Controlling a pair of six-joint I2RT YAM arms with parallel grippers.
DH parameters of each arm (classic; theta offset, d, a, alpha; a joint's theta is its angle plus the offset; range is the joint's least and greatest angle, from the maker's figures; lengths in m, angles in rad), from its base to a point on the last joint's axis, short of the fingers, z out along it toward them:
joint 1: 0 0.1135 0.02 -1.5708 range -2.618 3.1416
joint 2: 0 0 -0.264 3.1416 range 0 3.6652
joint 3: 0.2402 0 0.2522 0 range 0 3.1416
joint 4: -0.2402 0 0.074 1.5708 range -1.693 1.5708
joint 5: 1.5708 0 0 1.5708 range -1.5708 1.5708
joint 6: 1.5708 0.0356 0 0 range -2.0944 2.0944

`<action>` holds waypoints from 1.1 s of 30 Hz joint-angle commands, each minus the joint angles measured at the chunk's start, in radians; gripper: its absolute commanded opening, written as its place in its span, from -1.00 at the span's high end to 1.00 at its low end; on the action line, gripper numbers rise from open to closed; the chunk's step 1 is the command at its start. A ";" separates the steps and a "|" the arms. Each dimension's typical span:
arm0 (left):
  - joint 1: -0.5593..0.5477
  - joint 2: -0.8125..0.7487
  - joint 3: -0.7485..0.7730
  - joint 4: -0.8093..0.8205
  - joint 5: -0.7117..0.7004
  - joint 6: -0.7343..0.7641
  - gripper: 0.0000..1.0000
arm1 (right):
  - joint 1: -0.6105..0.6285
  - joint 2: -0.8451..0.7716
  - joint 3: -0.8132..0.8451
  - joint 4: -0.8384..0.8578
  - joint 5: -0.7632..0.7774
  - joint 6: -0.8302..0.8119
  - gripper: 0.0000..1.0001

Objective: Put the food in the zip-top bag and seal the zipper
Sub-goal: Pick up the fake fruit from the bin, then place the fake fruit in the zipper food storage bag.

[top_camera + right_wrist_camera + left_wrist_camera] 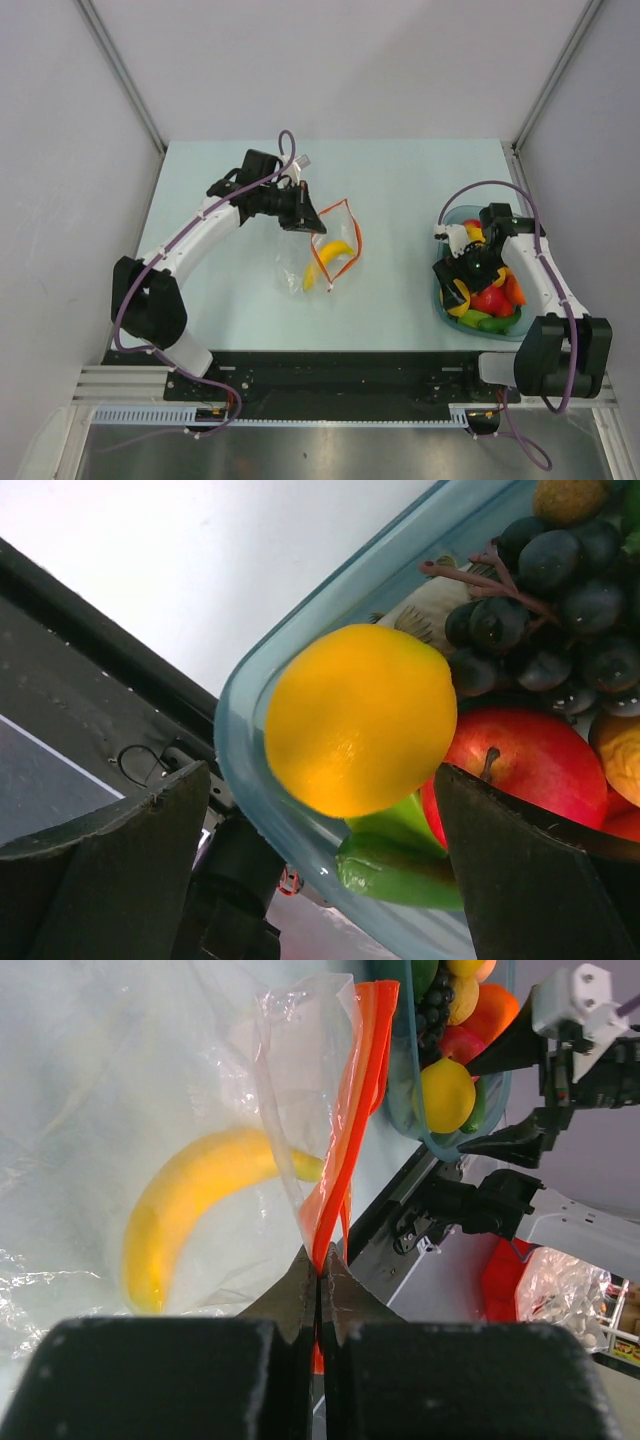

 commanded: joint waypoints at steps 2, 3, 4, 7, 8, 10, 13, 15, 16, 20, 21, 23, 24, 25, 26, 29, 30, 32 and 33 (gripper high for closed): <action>-0.006 -0.009 -0.004 0.055 0.033 -0.027 0.99 | -0.005 0.072 -0.010 0.040 0.014 -0.036 -0.90; -0.006 -0.009 -0.002 0.056 0.031 -0.026 0.99 | -0.005 0.082 -0.010 0.043 0.011 -0.039 -0.86; -0.006 -0.009 -0.001 0.058 0.030 -0.024 0.99 | -0.007 0.086 -0.010 0.048 0.006 -0.042 -0.82; -0.006 -0.011 -0.002 0.058 0.028 -0.021 1.00 | -0.008 0.092 -0.008 0.059 -0.009 -0.046 -0.68; -0.006 -0.012 -0.002 0.059 0.028 -0.020 1.00 | -0.008 0.086 -0.008 0.056 -0.012 -0.051 -0.59; -0.006 -0.014 -0.008 0.056 0.030 -0.017 1.00 | -0.007 0.069 -0.001 0.048 -0.012 -0.056 -0.28; -0.006 -0.022 -0.019 0.064 0.036 -0.018 1.00 | -0.007 0.004 0.048 0.033 -0.045 -0.060 0.06; -0.006 -0.019 -0.022 0.067 0.042 -0.020 1.00 | 0.004 -0.059 0.099 0.042 -0.126 -0.051 0.17; -0.006 -0.016 -0.022 0.068 0.046 -0.021 1.00 | 0.016 -0.078 0.114 0.049 -0.153 -0.040 0.22; -0.006 -0.012 -0.019 0.071 0.066 -0.026 1.00 | 0.131 -0.147 0.171 0.201 -0.267 0.088 0.31; -0.006 -0.009 -0.016 0.071 0.069 -0.024 1.00 | 0.152 -0.159 0.177 0.242 -0.285 0.116 0.32; -0.006 -0.003 -0.013 0.071 0.079 -0.027 1.00 | 0.226 -0.185 0.179 0.403 -0.316 0.225 0.34; -0.006 -0.002 -0.011 0.073 0.088 -0.031 1.00 | 0.251 -0.184 0.179 0.458 -0.313 0.259 0.34; -0.006 0.006 -0.011 0.074 0.095 -0.032 0.99 | 0.316 -0.169 0.179 0.515 -0.296 0.321 0.36; -0.006 0.008 -0.010 0.076 0.103 -0.035 1.00 | 0.341 -0.156 0.179 0.616 -0.289 0.345 0.36; -0.007 0.011 -0.011 0.088 0.123 -0.044 1.00 | 0.436 -0.090 0.179 0.793 -0.276 0.421 0.37; -0.007 0.011 -0.010 0.091 0.128 -0.049 1.00 | 0.456 -0.069 0.179 0.830 -0.275 0.431 0.36; -0.007 0.009 -0.007 0.093 0.134 -0.054 1.00 | 0.505 -0.020 0.179 0.922 -0.266 0.440 0.31; -0.007 0.006 -0.007 0.097 0.138 -0.057 1.00 | 0.518 0.011 0.179 0.963 -0.261 0.435 0.30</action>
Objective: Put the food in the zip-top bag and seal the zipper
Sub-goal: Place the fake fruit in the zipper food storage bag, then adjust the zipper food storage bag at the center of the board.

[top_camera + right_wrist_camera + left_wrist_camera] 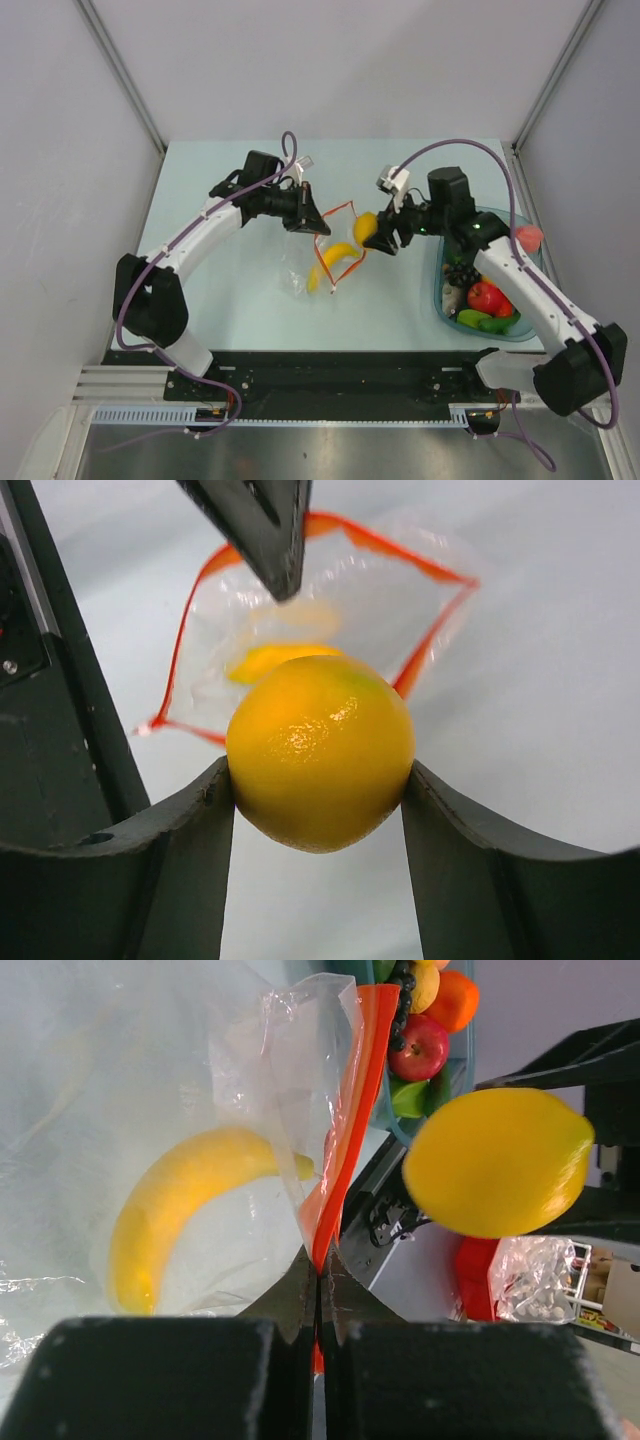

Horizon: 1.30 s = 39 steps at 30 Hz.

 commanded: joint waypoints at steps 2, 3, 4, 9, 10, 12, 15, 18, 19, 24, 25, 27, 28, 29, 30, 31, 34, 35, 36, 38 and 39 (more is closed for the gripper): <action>-0.007 -0.007 0.011 0.049 0.061 -0.028 0.99 | 0.090 0.100 0.029 0.313 0.001 0.053 0.26; -0.007 -0.012 0.011 0.050 0.061 -0.028 1.00 | 0.105 0.112 0.027 0.342 0.002 0.044 0.24; -0.007 -0.016 0.009 0.052 0.066 -0.031 0.99 | 0.130 0.137 0.027 0.349 0.005 0.020 0.23; -0.005 -0.024 0.009 0.059 0.087 -0.030 1.00 | 0.185 0.183 0.027 0.346 0.047 -0.031 -0.52; -0.005 -0.022 0.009 0.058 0.089 -0.027 0.99 | 0.190 0.184 0.027 0.346 0.057 -0.031 -0.71; -0.005 -0.027 0.009 0.062 0.092 -0.024 1.00 | 0.191 0.171 0.027 0.325 0.066 -0.030 -0.99; -0.005 -0.022 0.012 0.066 0.099 -0.024 1.00 | 0.188 0.136 0.029 0.279 0.078 -0.007 -1.00; -0.005 -0.018 0.015 0.069 0.109 -0.021 0.99 | 0.153 0.088 0.025 0.216 0.081 0.074 -0.99; -0.005 -0.018 0.015 0.069 0.115 -0.019 0.99 | 0.128 0.079 0.025 0.205 0.078 0.113 -0.99; -0.005 -0.021 0.020 0.078 0.116 -0.021 1.00 | -0.069 0.046 0.012 0.101 -0.001 0.243 -0.97; -0.005 -0.021 0.022 0.079 0.115 -0.021 0.99 | -0.088 0.048 -0.004 0.083 -0.015 0.245 -0.95; -0.005 -0.019 0.025 0.082 0.115 -0.024 1.00 | -0.117 0.056 -0.028 0.052 -0.055 0.251 -0.90; -0.005 -0.018 0.031 0.082 0.115 -0.024 0.99 | -0.134 0.066 -0.051 0.049 -0.070 0.259 -0.87; -0.005 -0.016 0.034 0.082 0.113 -0.025 0.99 | -0.139 0.076 -0.060 0.050 -0.099 0.263 -0.85; -0.005 -0.015 0.037 0.084 0.116 -0.027 1.00 | -0.140 0.083 -0.068 0.052 -0.113 0.266 -0.83; -0.005 -0.010 0.046 0.082 0.115 -0.025 0.99 | -0.139 0.106 -0.076 0.053 -0.127 0.271 -0.82; -0.004 -0.005 0.066 0.076 0.115 -0.019 1.00 | -0.128 0.155 -0.096 0.063 -0.198 0.302 -0.71; -0.004 -0.001 0.071 0.070 0.118 -0.018 1.00 | -0.114 0.161 -0.108 0.069 -0.224 0.318 -0.68; -0.004 0.002 0.077 0.066 0.121 -0.013 0.99 | -0.102 0.165 -0.117 0.078 -0.219 0.320 -0.68; -0.004 0.002 0.084 0.056 0.124 -0.008 1.00 | -0.073 0.166 -0.139 0.119 -0.184 0.310 -0.66; -0.004 0.001 0.084 0.053 0.124 -0.004 0.99 | -0.070 0.174 -0.149 0.130 -0.177 0.308 -0.61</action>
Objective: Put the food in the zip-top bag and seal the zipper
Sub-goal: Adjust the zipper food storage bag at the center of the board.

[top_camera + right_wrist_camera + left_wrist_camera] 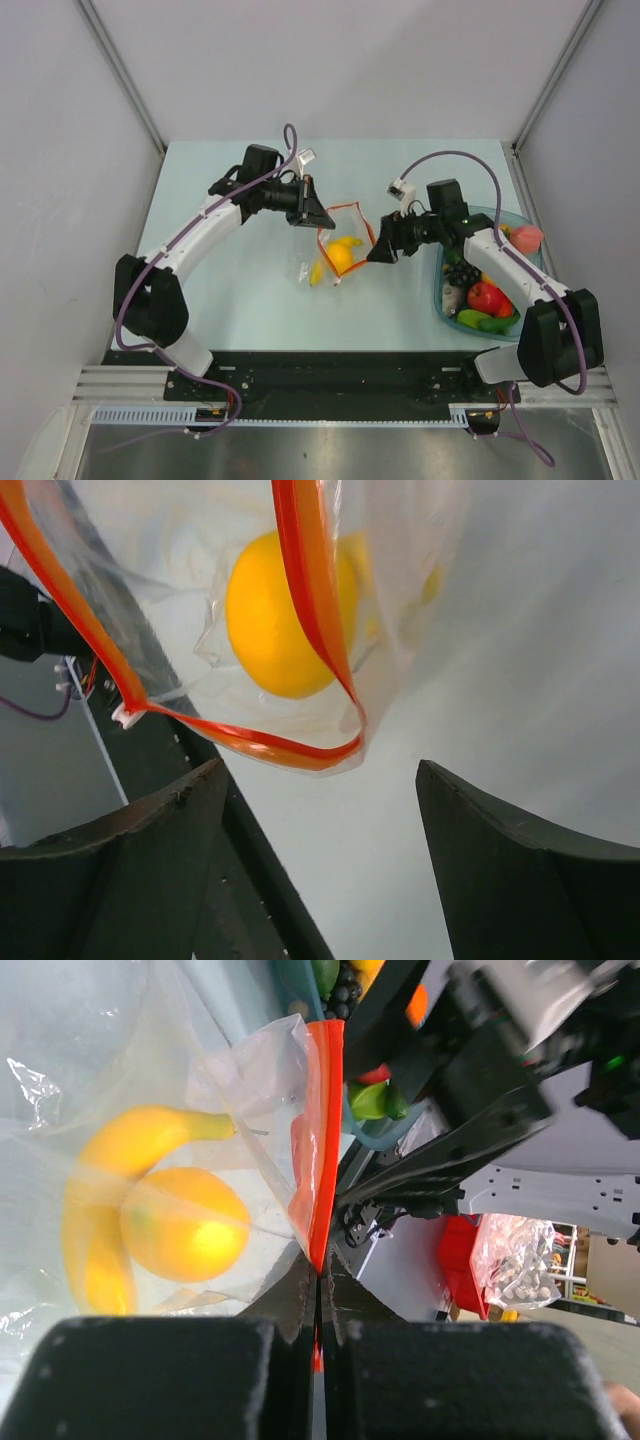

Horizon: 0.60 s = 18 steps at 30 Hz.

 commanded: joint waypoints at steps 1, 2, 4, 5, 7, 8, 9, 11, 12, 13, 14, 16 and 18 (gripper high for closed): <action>-0.001 -0.004 0.051 0.006 0.045 0.015 1.00 | 0.041 0.014 -0.026 0.060 -0.028 0.025 -0.55; -0.001 -0.009 0.048 0.004 0.045 0.015 1.00 | 0.031 0.038 -0.027 0.080 -0.033 0.033 -0.49; -0.001 -0.020 0.039 0.003 0.047 0.018 1.00 | 0.014 0.046 -0.026 0.103 -0.045 0.060 -0.19; -0.001 -0.026 0.036 -0.004 0.047 0.023 1.00 | 0.008 0.044 -0.026 0.123 -0.057 0.070 -0.04; 0.001 -0.036 0.031 -0.022 0.039 0.044 1.00 | -0.008 0.026 -0.018 0.124 -0.079 0.096 0.71; 0.001 -0.041 0.032 -0.058 0.025 0.055 1.00 | -0.008 0.012 -0.012 0.111 -0.096 0.105 0.93; 0.002 -0.044 0.034 -0.080 0.019 0.087 1.00 | -0.008 -0.032 -0.009 0.097 -0.100 0.111 1.00; 0.010 -0.059 0.042 -0.147 -0.013 0.122 1.00 | -0.005 -0.092 -0.003 0.062 -0.123 0.120 1.00; 0.013 -0.069 0.043 -0.169 -0.038 0.154 0.99 | 0.000 -0.123 0.000 0.049 -0.128 0.125 1.00; 0.013 -0.090 0.043 -0.189 -0.064 0.173 1.00 | 0.014 -0.188 0.002 0.037 -0.136 0.126 1.00; 0.011 -0.102 0.043 -0.223 -0.123 0.190 1.00 | 0.023 -0.218 0.005 0.014 -0.133 0.128 1.00; 0.007 -0.136 0.051 -0.253 -0.186 0.233 1.00 | 0.053 -0.288 0.009 -0.027 -0.133 0.136 1.00; -0.007 -0.142 0.080 -0.327 -0.252 0.265 1.00 | 0.066 -0.316 0.019 -0.052 -0.139 0.153 1.00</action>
